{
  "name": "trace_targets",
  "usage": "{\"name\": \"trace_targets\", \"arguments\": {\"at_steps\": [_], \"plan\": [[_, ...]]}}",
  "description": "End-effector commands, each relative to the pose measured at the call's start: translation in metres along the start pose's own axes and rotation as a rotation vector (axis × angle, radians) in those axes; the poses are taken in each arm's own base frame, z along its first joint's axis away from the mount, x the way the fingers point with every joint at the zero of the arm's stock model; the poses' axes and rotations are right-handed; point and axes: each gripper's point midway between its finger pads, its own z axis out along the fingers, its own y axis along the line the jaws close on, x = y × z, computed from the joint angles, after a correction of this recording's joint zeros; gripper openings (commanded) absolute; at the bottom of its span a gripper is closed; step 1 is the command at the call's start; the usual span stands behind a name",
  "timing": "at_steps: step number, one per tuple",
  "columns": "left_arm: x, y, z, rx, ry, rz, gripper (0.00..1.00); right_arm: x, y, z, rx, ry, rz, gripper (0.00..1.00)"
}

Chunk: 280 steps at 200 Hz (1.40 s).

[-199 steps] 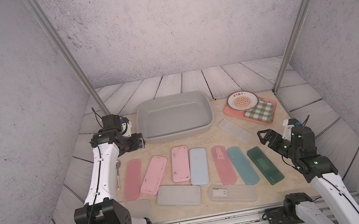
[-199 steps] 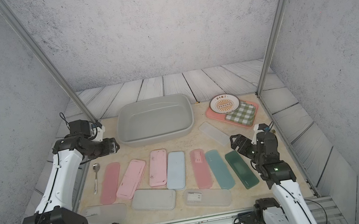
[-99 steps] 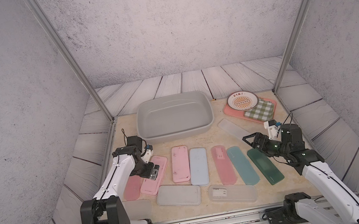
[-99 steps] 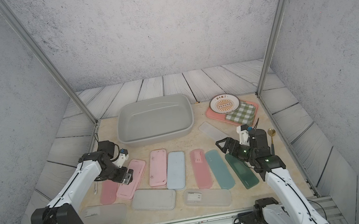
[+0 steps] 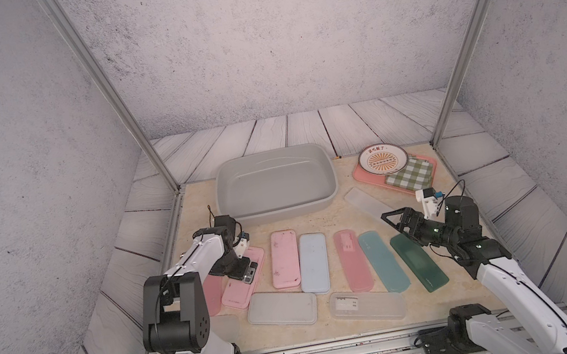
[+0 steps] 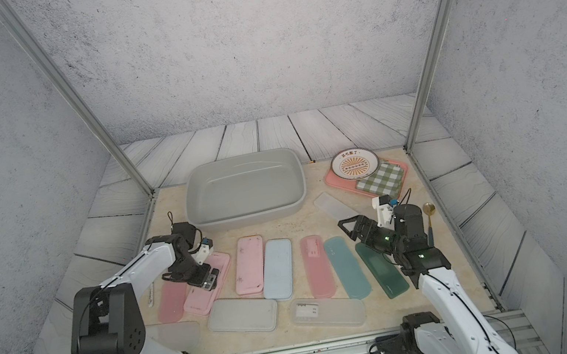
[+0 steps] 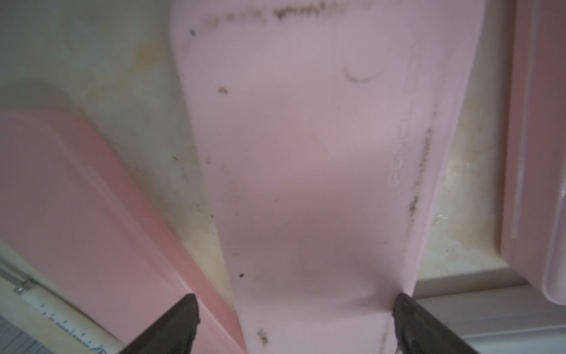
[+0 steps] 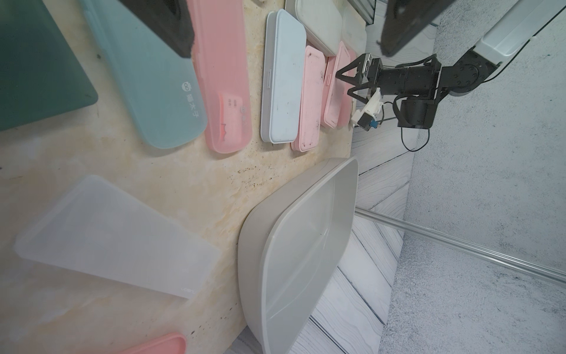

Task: Put the pencil case into the storage box
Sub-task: Pick up the pencil case from the center of the board.

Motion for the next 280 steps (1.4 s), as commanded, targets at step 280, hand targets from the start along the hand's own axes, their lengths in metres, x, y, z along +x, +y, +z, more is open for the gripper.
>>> {"name": "trace_targets", "arguments": {"at_steps": [280], "plan": [[-0.002,-0.008,-0.049,0.036,-0.136,-0.007,0.79,0.007,0.014,0.002,-0.029,0.024,-0.033,0.96]]}}
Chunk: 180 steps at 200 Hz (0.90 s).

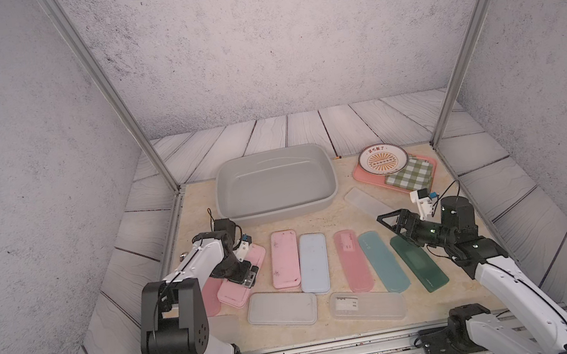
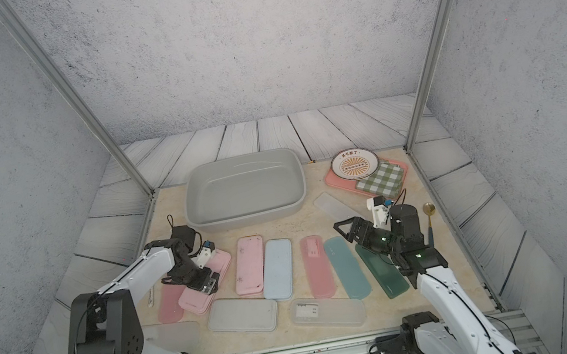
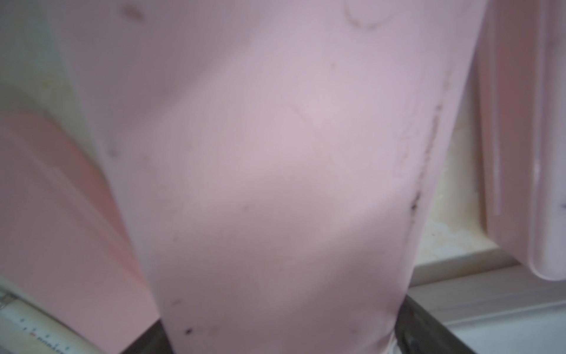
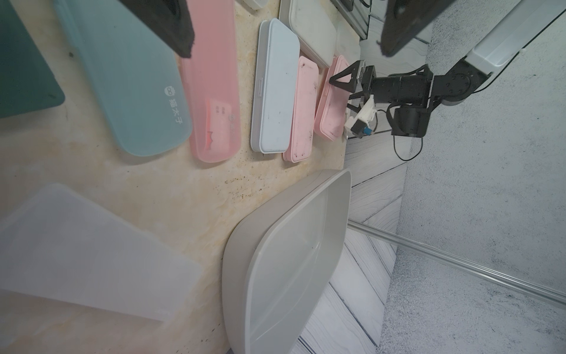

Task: Put the pencil case into the storage box
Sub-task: Pick up the pencil case from the center of the board, then adjust the storage box at the center of the board.

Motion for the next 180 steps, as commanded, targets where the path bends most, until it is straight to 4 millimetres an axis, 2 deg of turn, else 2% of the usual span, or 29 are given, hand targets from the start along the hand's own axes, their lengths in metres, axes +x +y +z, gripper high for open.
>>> {"name": "trace_targets", "arguments": {"at_steps": [1,43,64,79,97,136,160,180], "plan": [[-0.01,-0.002,-0.039,0.021,-0.086,-0.05,0.79,-0.003,0.005,-0.004,0.003,-0.022,-0.017,0.96],[-0.035,0.003,-0.112,0.056,-0.223,-0.163,0.77,-0.006,0.0,-0.003,0.014,-0.044,-0.004,0.96],[-0.069,0.009,-0.142,0.071,-0.322,-0.204,0.77,-0.007,-0.002,0.001,0.0,-0.051,0.015,0.96],[-0.099,0.018,-0.151,0.083,-0.353,-0.221,0.77,-0.006,-0.003,0.005,-0.015,-0.046,0.037,0.96],[-0.14,0.031,-0.148,0.092,-0.394,-0.217,0.76,-0.005,-0.002,0.008,-0.029,-0.037,0.051,0.96],[-0.223,0.082,-0.124,0.011,-0.455,-0.274,0.77,-0.006,0.007,0.004,-0.05,-0.037,0.055,0.96],[-0.262,0.11,-0.106,-0.039,-0.493,-0.309,0.77,-0.004,0.013,0.002,-0.069,-0.037,0.059,0.97],[-0.284,0.124,-0.093,-0.039,-0.515,-0.331,0.76,-0.001,0.016,0.001,-0.082,-0.033,0.065,0.97]]}}
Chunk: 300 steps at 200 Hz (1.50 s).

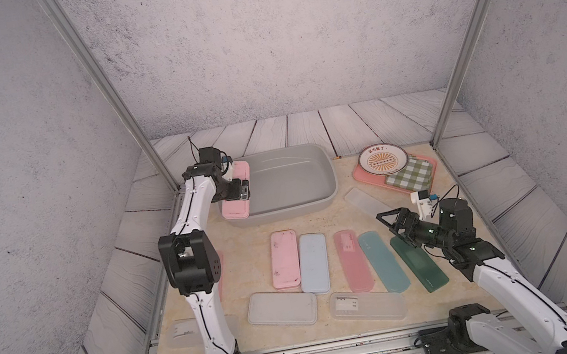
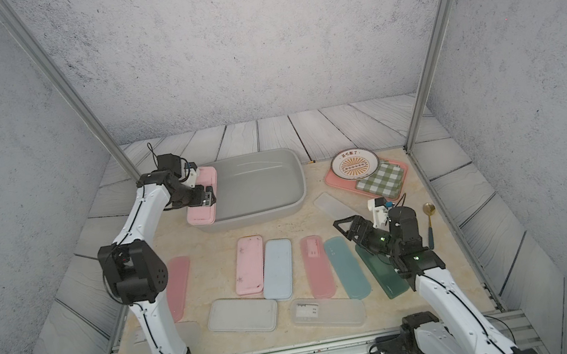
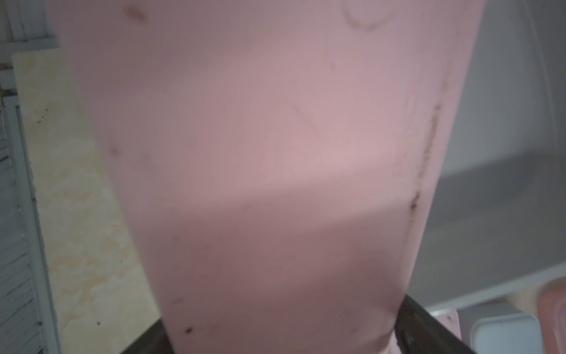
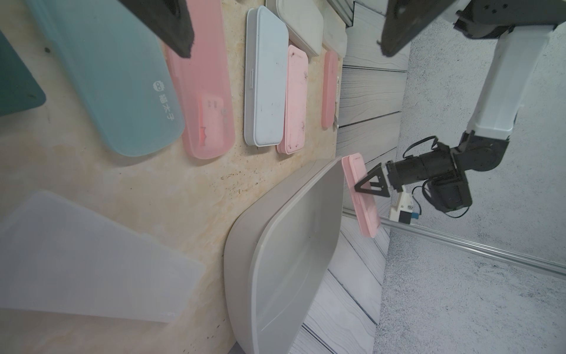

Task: Put the pencil case into the storage box
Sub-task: Adjust the storage box at the center of the board.

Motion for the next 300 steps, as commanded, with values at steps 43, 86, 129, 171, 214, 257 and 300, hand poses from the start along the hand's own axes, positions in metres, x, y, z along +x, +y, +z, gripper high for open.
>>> {"name": "trace_targets", "arguments": {"at_steps": [43,86,129,171,214,257,300], "plan": [[-0.019,0.009,0.057,0.008,0.024,-0.076,0.76,0.005,0.012,0.001,-0.043,0.005,-0.011,0.97],[0.005,0.009,0.086,-0.001,0.104,-0.058,0.81,0.004,0.013,0.011,-0.05,0.017,-0.019,0.97],[-0.009,0.018,0.085,-0.056,0.069,-0.034,0.99,0.004,0.012,0.018,-0.041,0.026,-0.022,0.97],[-0.013,0.011,0.074,-0.128,0.071,0.058,1.0,0.002,0.016,0.02,-0.054,0.028,-0.03,0.97],[0.003,-0.025,0.058,0.016,0.138,0.028,0.94,0.001,0.025,0.025,-0.049,0.074,-0.091,0.98],[-0.007,-0.027,0.042,0.108,0.114,-0.084,0.85,0.01,0.096,0.076,0.006,0.162,-0.376,0.78],[-0.011,-0.014,0.042,0.1,0.094,-0.113,0.84,-0.022,0.168,0.225,-0.113,0.165,-0.309,0.62]]}}
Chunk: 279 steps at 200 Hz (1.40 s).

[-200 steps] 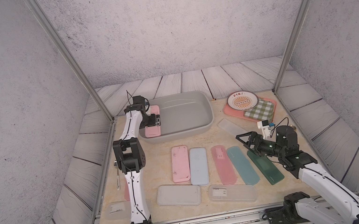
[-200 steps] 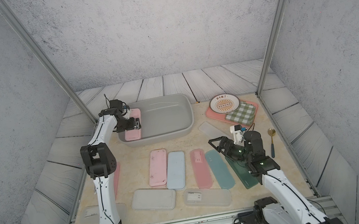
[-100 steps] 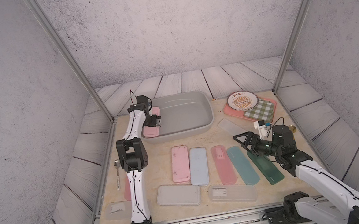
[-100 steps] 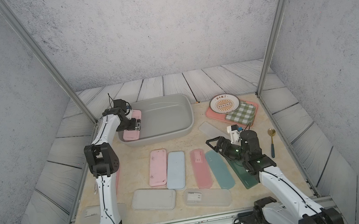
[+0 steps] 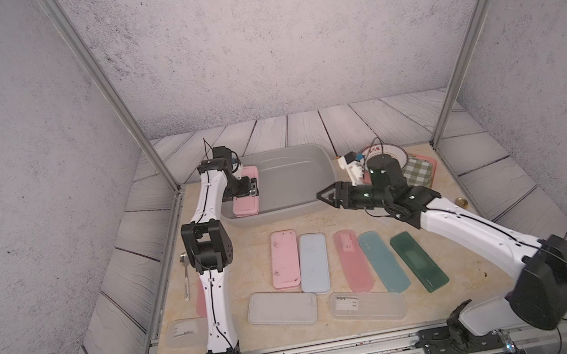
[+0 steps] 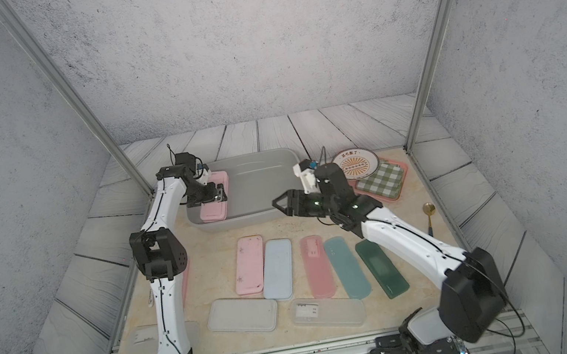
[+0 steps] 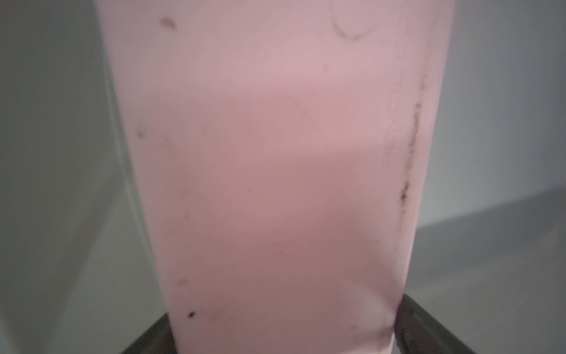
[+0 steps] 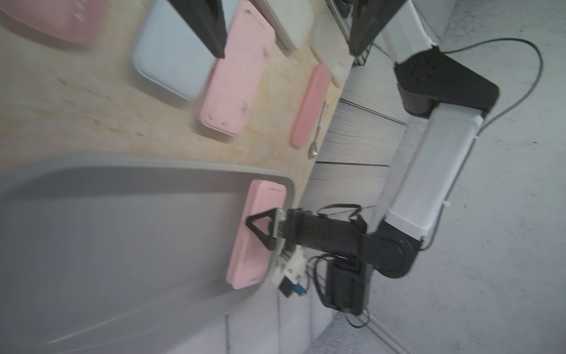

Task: Put the pencil case into the storage box
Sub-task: Adjust the storage box at the center of the board.

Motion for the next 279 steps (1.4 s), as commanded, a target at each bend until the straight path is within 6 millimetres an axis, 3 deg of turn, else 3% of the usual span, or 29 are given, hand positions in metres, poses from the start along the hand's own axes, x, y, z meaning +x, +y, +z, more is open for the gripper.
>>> {"name": "trace_targets", "arguments": {"at_steps": [1,26,53,88,98,129,142,164,180,191,204,217,250,279], "plan": [[-0.007,-0.001,-0.019,0.027,-0.036,-0.031,0.84,-0.029,-0.029,0.077,0.008,-0.022,0.081,0.62],[-0.012,0.007,-0.016,0.054,-0.058,-0.065,0.83,-0.052,-0.041,0.162,-0.048,0.014,0.136,0.58],[-0.011,0.007,-0.013,0.084,-0.057,-0.066,0.83,-0.07,-0.068,0.216,-0.026,-0.029,0.133,0.63],[-0.005,0.004,-0.013,0.129,-0.053,-0.044,0.83,-0.071,-0.106,0.247,-0.031,-0.088,0.141,0.83],[-0.004,0.004,-0.014,0.147,-0.051,-0.041,0.82,-0.069,-0.114,0.254,-0.059,-0.103,0.159,0.98],[-0.004,-0.003,-0.024,0.187,-0.061,-0.008,0.81,-0.065,-0.114,0.275,-0.216,-0.119,0.219,0.99],[-0.001,-0.007,-0.027,0.203,-0.061,0.017,0.81,-0.06,-0.124,0.284,-0.24,-0.127,0.262,0.97],[0.005,0.003,-0.019,0.149,-0.047,0.008,0.81,-0.047,-0.145,0.292,-0.191,-0.118,0.316,0.94],[0.012,0.01,-0.013,0.124,-0.026,0.001,0.81,-0.033,-0.146,0.289,-0.15,-0.06,0.284,0.95],[0.015,0.013,-0.01,0.107,-0.012,-0.008,0.81,-0.023,-0.143,0.279,-0.074,0.006,0.215,0.95],[0.021,0.018,-0.004,0.078,0.006,-0.031,0.81,-0.008,-0.157,0.259,0.114,0.076,0.147,0.94],[0.025,0.022,0.002,0.064,0.018,-0.046,0.81,0.005,-0.166,0.243,0.193,0.131,0.135,0.93],[0.04,0.023,0.011,0.067,0.06,-0.066,0.8,0.035,-0.164,0.239,0.143,0.257,0.181,0.93],[0.06,0.016,0.009,0.101,0.079,-0.069,0.8,0.043,-0.15,0.237,0.056,0.274,0.219,0.93]]}}
